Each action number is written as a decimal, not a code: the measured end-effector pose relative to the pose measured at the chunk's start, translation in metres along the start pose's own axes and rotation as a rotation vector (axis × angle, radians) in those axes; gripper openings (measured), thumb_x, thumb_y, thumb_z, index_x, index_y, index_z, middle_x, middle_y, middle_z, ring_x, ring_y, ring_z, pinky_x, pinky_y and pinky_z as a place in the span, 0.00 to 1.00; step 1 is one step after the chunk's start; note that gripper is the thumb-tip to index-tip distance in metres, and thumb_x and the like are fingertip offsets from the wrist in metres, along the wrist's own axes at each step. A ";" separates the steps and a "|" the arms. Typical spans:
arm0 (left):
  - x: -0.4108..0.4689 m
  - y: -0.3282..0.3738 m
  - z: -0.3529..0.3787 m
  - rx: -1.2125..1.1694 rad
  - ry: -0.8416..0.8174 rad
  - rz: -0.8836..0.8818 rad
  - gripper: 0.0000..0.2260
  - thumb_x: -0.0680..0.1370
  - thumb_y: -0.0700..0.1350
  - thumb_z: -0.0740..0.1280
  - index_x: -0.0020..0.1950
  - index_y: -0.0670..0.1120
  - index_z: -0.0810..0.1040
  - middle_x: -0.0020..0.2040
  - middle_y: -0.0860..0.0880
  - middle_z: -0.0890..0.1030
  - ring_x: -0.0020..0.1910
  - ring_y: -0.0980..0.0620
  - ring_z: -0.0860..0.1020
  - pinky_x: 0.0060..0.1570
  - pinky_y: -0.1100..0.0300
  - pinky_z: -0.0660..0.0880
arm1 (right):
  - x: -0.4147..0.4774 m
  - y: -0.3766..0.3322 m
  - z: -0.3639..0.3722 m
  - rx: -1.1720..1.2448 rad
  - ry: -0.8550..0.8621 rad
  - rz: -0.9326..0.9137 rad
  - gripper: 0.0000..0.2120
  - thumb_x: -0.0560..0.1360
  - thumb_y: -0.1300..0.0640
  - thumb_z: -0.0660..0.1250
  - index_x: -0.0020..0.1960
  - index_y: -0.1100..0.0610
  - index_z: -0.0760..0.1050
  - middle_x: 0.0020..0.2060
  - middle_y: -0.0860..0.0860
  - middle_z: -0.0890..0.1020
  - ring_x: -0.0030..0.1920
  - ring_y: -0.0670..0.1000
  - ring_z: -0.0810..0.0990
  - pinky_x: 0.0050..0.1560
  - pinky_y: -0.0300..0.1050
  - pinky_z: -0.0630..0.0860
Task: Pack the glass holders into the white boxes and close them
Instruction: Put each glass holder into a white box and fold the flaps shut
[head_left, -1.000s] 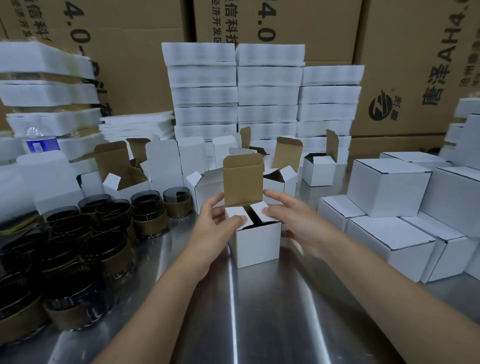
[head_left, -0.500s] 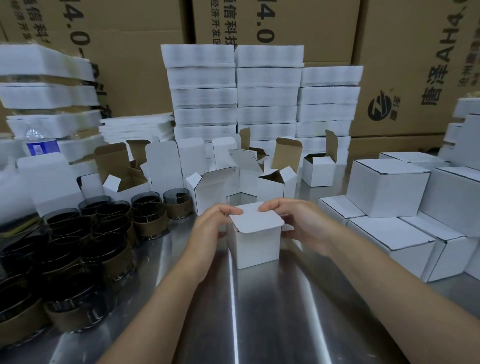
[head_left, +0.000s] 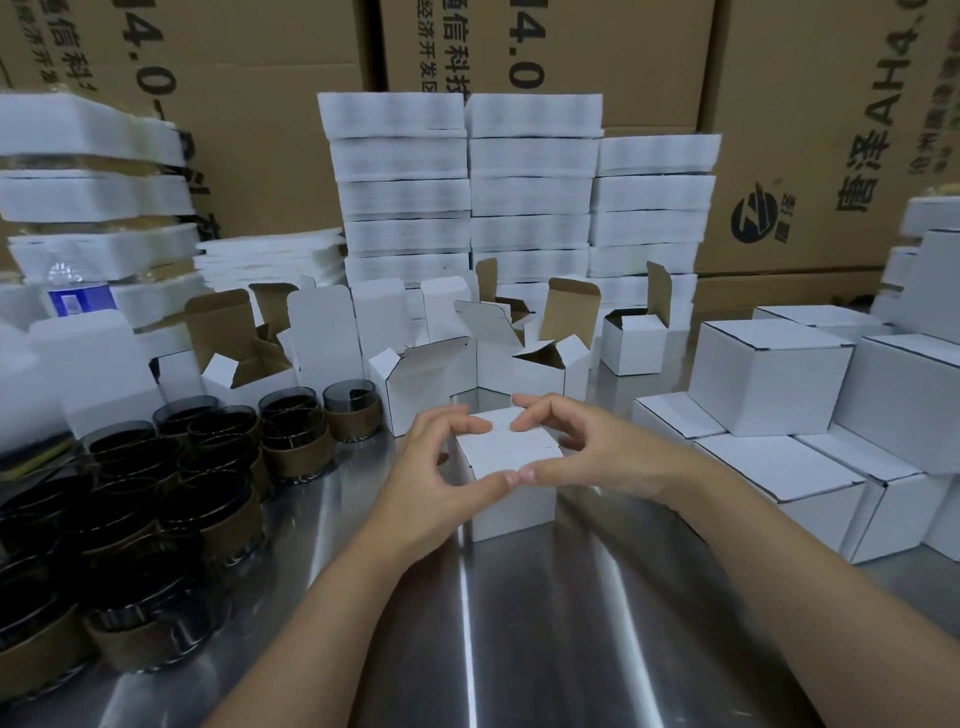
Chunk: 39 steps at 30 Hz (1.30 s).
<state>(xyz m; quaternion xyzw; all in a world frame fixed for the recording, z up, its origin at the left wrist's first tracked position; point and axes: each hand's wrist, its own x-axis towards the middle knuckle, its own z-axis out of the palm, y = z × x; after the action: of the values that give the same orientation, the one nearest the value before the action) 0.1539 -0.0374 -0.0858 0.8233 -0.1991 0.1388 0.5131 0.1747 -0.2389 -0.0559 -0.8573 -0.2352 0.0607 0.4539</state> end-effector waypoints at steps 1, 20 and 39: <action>0.000 -0.001 0.000 0.002 -0.019 -0.002 0.21 0.64 0.55 0.74 0.54 0.58 0.73 0.63 0.62 0.68 0.64 0.62 0.67 0.57 0.72 0.65 | 0.000 0.001 0.001 -0.014 -0.014 -0.011 0.22 0.67 0.48 0.76 0.57 0.41 0.70 0.69 0.37 0.64 0.64 0.39 0.67 0.62 0.37 0.71; 0.003 0.006 0.001 -0.132 0.096 -0.035 0.20 0.58 0.60 0.72 0.48 0.58 0.79 0.56 0.57 0.78 0.59 0.60 0.75 0.57 0.57 0.75 | -0.005 -0.010 0.007 -0.015 0.062 -0.107 0.16 0.70 0.44 0.72 0.55 0.33 0.73 0.55 0.29 0.73 0.56 0.34 0.73 0.51 0.25 0.70; 0.004 0.004 -0.001 -0.207 0.070 -0.032 0.11 0.72 0.50 0.72 0.52 0.51 0.79 0.55 0.51 0.80 0.58 0.54 0.76 0.56 0.59 0.74 | -0.006 -0.014 0.009 0.021 0.069 -0.107 0.12 0.78 0.53 0.64 0.58 0.39 0.75 0.54 0.36 0.77 0.53 0.39 0.76 0.52 0.28 0.71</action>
<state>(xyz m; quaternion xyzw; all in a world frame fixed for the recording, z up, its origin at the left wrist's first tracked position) 0.1557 -0.0391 -0.0806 0.7636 -0.1813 0.1378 0.6042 0.1620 -0.2278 -0.0511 -0.8403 -0.2644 0.0091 0.4731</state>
